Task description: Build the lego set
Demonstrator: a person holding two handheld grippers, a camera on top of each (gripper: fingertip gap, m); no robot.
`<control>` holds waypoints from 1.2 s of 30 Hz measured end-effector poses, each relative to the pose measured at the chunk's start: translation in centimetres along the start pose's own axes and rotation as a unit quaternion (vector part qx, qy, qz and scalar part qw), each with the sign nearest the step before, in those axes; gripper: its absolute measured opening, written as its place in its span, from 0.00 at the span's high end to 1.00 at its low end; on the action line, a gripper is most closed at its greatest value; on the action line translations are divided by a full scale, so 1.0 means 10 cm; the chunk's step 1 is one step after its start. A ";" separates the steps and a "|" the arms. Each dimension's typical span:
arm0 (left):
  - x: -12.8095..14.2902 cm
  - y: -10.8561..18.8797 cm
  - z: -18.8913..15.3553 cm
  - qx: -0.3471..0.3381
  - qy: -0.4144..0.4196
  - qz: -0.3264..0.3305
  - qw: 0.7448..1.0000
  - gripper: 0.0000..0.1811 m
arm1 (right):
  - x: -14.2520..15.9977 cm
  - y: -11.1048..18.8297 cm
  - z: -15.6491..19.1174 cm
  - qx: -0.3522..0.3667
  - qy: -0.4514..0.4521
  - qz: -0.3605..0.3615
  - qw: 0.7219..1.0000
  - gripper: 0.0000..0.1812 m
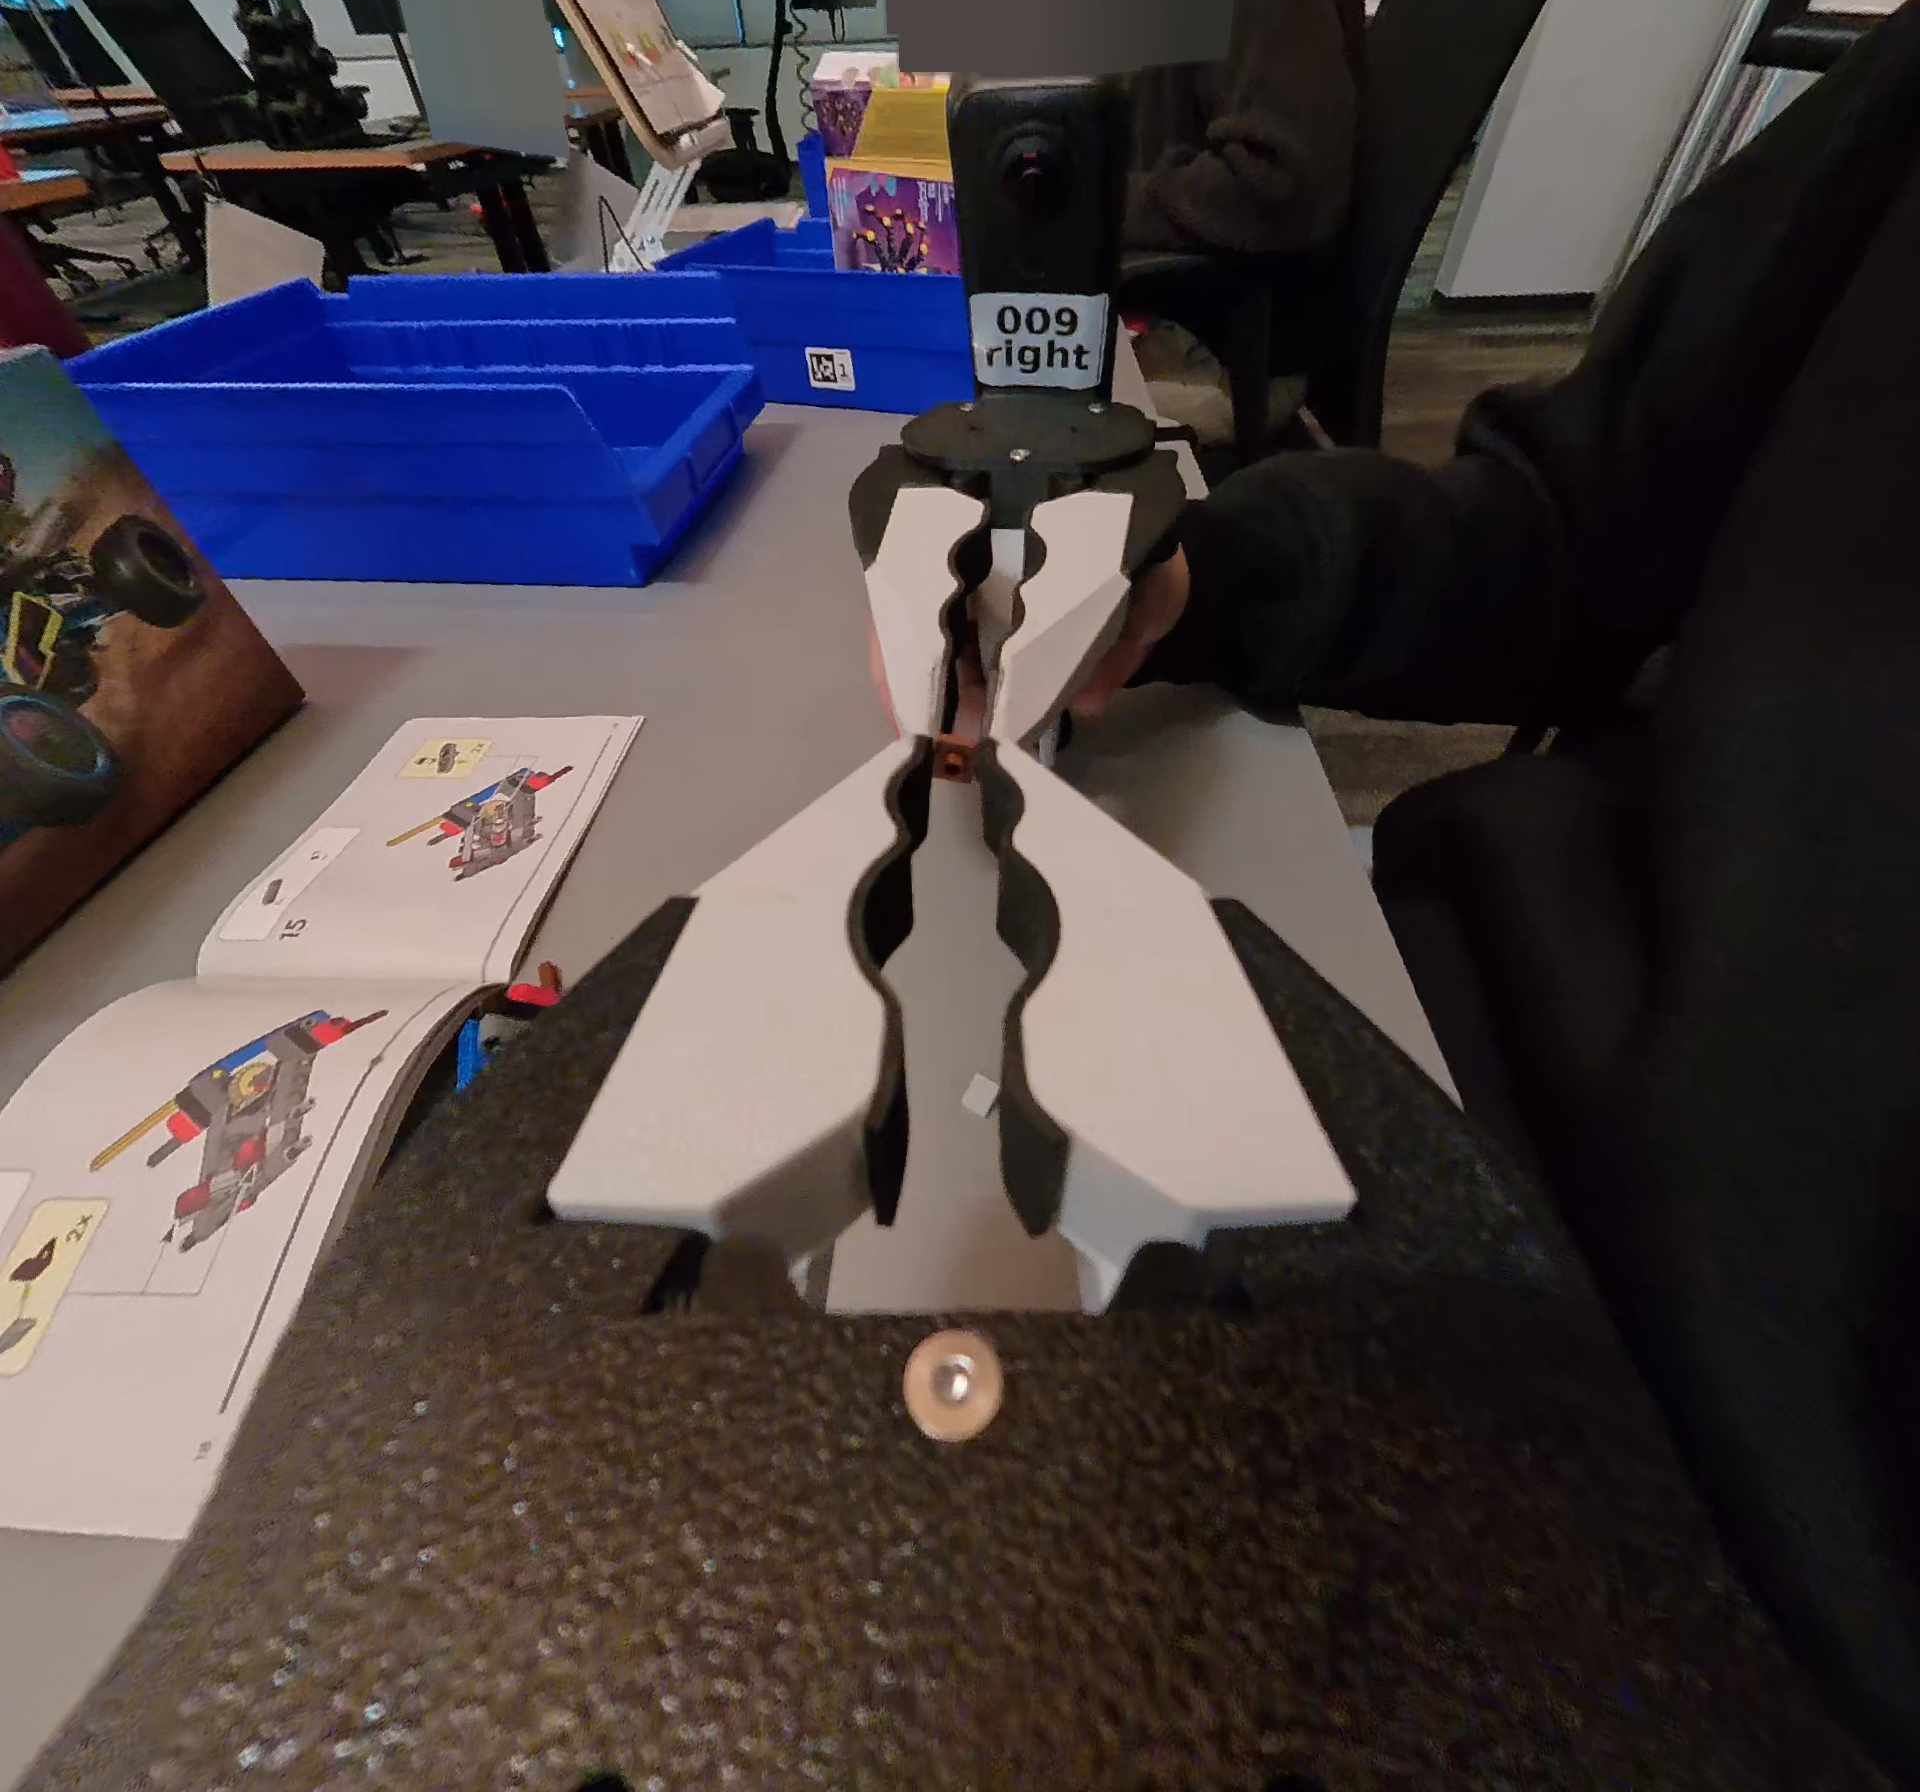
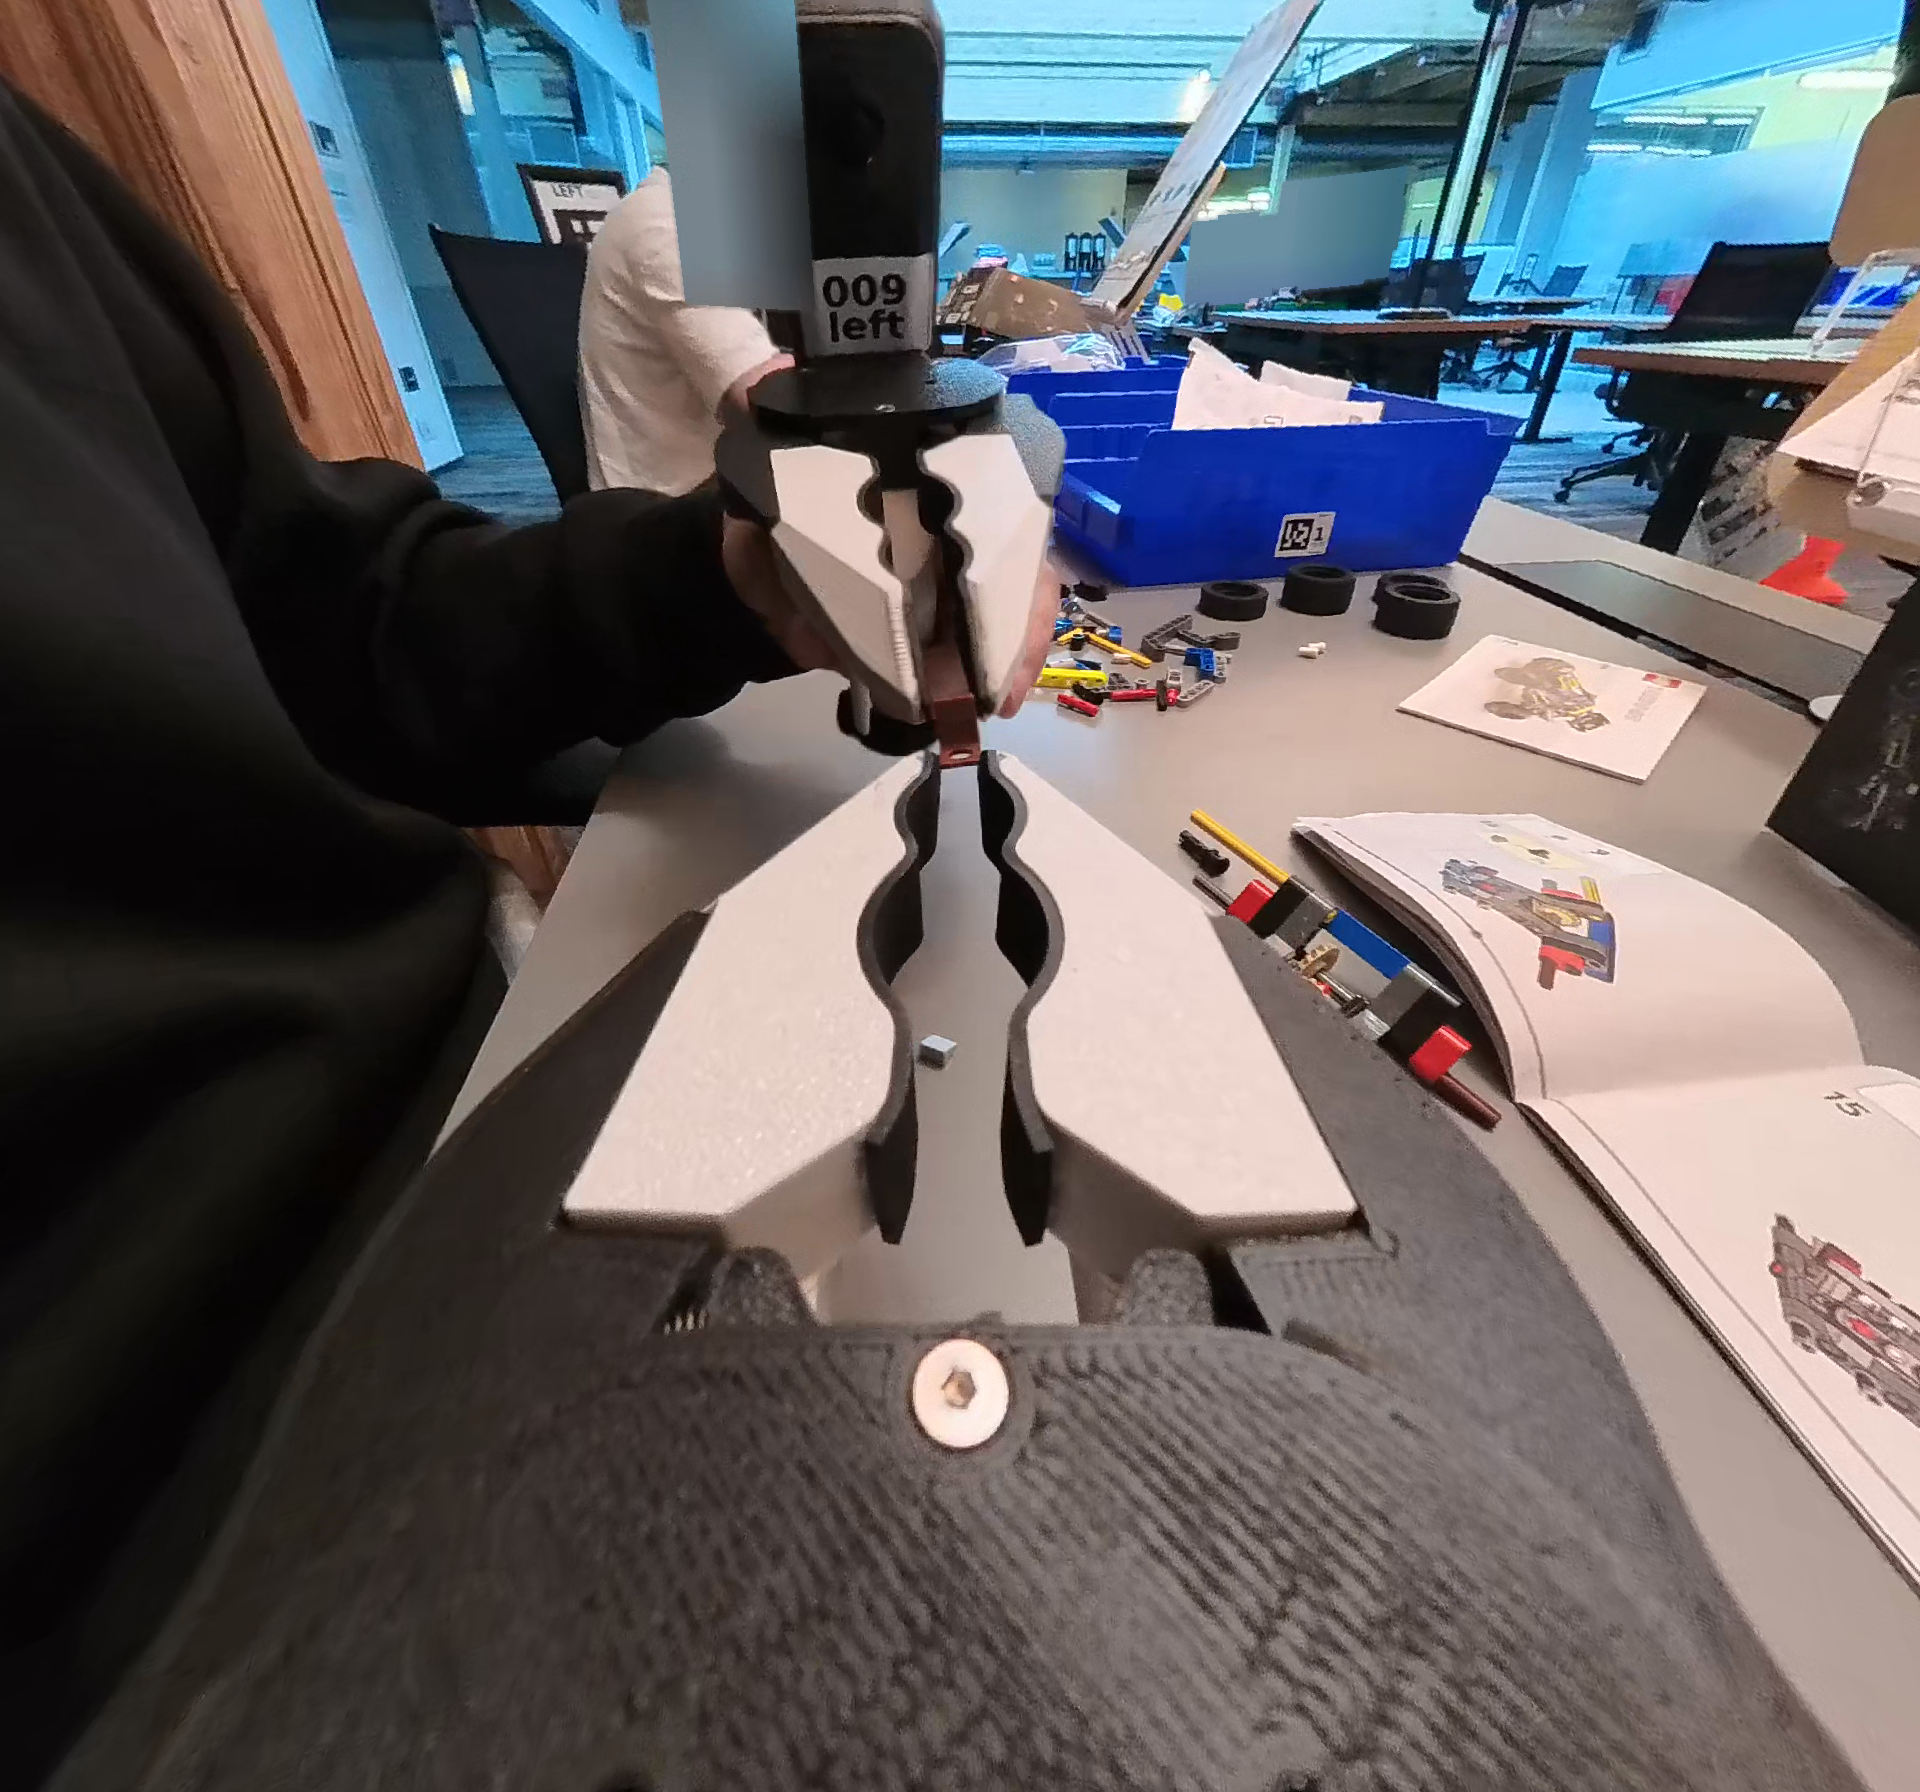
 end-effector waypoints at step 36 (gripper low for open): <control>0.02 0.02 0.07 -0.063 -0.001 0.041 0.997 0.91 | 0.08 0.02 -0.09 0.062 0.086 0.075 0.992 0.97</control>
Point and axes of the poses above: each gripper's, where its closed fingertips meet, y back along the fingers, x out of its underside, z = x × y across the jaws, the point moved 3 cm from there along y, back along the fingers, and after that the axes turned 1 degree about -z, right-handed, at the moved point
